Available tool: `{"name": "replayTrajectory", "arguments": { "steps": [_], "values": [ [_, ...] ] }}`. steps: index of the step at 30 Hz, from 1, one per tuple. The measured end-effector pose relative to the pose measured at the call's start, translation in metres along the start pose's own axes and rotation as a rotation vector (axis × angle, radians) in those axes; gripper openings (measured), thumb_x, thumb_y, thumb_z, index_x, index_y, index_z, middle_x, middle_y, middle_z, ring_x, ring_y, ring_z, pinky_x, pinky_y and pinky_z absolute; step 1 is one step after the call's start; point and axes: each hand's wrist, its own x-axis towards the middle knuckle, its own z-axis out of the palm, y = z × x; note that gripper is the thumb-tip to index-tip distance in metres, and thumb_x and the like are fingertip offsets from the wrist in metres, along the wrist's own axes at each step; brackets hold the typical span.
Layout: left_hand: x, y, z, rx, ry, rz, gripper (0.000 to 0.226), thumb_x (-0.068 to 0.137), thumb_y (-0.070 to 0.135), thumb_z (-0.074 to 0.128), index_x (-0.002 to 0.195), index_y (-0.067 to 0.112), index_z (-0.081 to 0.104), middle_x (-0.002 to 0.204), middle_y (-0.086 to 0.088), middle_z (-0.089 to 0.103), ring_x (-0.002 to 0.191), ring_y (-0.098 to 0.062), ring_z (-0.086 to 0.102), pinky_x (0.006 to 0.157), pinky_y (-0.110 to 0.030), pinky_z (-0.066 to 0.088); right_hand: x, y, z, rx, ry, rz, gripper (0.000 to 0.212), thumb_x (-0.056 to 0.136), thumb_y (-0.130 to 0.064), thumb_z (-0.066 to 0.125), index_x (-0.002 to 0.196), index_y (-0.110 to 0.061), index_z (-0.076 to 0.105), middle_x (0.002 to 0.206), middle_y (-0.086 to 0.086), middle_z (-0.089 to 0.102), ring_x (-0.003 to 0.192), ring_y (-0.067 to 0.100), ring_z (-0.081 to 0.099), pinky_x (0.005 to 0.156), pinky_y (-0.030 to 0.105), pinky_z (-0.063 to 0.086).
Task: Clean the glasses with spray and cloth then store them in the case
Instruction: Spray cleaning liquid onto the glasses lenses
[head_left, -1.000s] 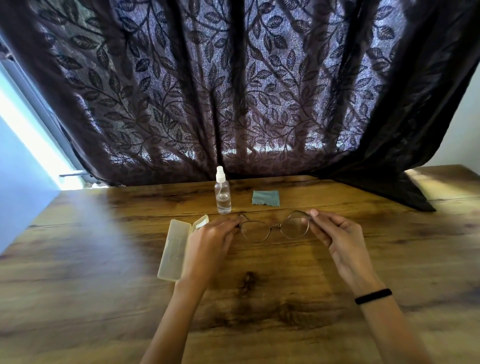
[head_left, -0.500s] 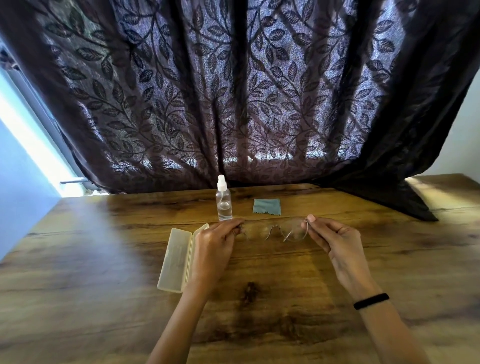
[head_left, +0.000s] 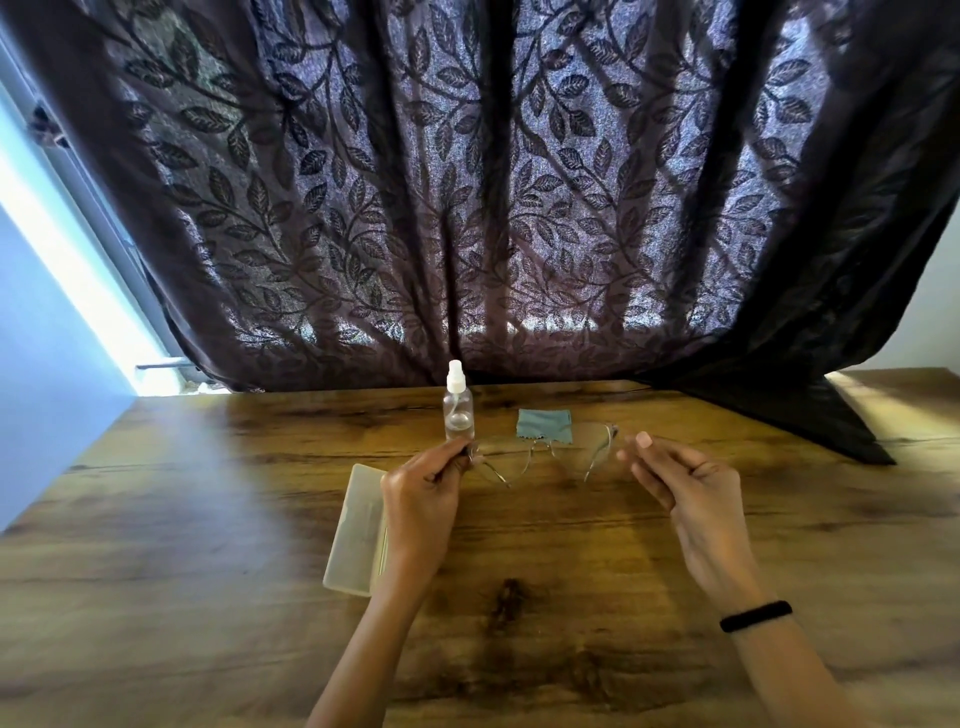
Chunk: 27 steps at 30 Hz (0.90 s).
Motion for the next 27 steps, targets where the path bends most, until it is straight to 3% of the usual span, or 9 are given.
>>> {"name": "replayTrajectory", "arguments": {
  "steps": [3, 6, 11, 13, 16, 21, 27],
  "values": [
    [0.006, -0.003, -0.005, 0.016, 0.051, 0.007, 0.034, 0.068, -0.014, 0.07, 0.095, 0.007, 0.07, 0.084, 0.007, 0.067, 0.078, 0.01, 0.061, 0.066, -0.002, 0.046, 0.007, 0.007, 0.003, 0.034, 0.027, -0.043, 0.028, 0.072, -0.018, 0.067, 0.095, -0.001, 0.068, 0.084, 0.008, 0.073, 0.081, 0.017, 0.07, 0.067, 0.016, 0.055],
    [0.012, -0.001, -0.016, 0.03, 0.101, 0.035, 0.036, 0.067, -0.014, 0.068, 0.096, 0.007, 0.068, 0.084, 0.009, 0.064, 0.08, 0.017, 0.058, 0.067, 0.001, 0.043, 0.018, 0.021, 0.011, 0.0, 0.029, -0.078, 0.021, 0.077, -0.009, 0.065, 0.096, 0.0, 0.067, 0.079, 0.006, 0.074, 0.076, 0.013, 0.07, 0.066, 0.015, 0.055],
    [0.022, 0.001, -0.04, 0.074, 0.14, 0.093, 0.032, 0.068, -0.015, 0.065, 0.094, 0.002, 0.068, 0.083, 0.008, 0.062, 0.081, 0.018, 0.056, 0.067, 0.002, 0.042, 0.049, 0.041, 0.04, -0.282, 0.01, -0.239, 0.024, 0.081, -0.006, 0.064, 0.104, 0.0, 0.065, 0.087, 0.01, 0.07, 0.075, 0.012, 0.068, 0.068, 0.015, 0.055],
    [0.023, 0.0, -0.048, 0.099, 0.135, 0.106, 0.03, 0.067, -0.016, 0.065, 0.093, -0.001, 0.068, 0.084, 0.007, 0.062, 0.082, 0.02, 0.055, 0.068, 0.003, 0.041, 0.067, 0.038, 0.057, -0.416, -0.065, -0.327, 0.024, 0.082, -0.007, 0.063, 0.105, -0.001, 0.065, 0.089, 0.008, 0.069, 0.078, 0.019, 0.068, 0.071, 0.021, 0.056],
    [0.021, -0.006, -0.055, 0.139, 0.145, 0.094, 0.03, 0.067, -0.017, 0.066, 0.092, -0.001, 0.069, 0.086, 0.004, 0.063, 0.085, 0.01, 0.056, 0.07, 0.003, 0.041, 0.092, 0.031, 0.084, -0.551, -0.235, -0.409, 0.026, 0.08, -0.01, 0.066, 0.104, -0.001, 0.066, 0.094, 0.014, 0.07, 0.079, 0.024, 0.069, 0.073, 0.037, 0.056],
    [0.018, -0.012, -0.056, 0.159, 0.133, 0.074, 0.029, 0.066, -0.018, 0.068, 0.089, 0.0, 0.071, 0.083, 0.006, 0.064, 0.084, 0.01, 0.057, 0.069, 0.002, 0.042, 0.119, 0.027, 0.125, -0.755, -0.491, -0.452, 0.034, 0.074, -0.018, 0.073, 0.105, -0.005, 0.067, 0.103, 0.01, 0.07, 0.08, 0.004, 0.065, 0.07, 0.007, 0.05],
    [0.016, -0.013, -0.054, 0.146, 0.134, 0.085, 0.029, 0.066, -0.016, 0.068, 0.09, 0.0, 0.071, 0.085, 0.005, 0.065, 0.085, 0.01, 0.058, 0.07, 0.001, 0.043, 0.127, 0.035, 0.149, -0.751, -0.556, -0.423, 0.036, 0.071, -0.018, 0.077, 0.102, -0.002, 0.068, 0.099, 0.011, 0.071, 0.078, 0.003, 0.063, 0.071, 0.006, 0.049]
  ]
}}
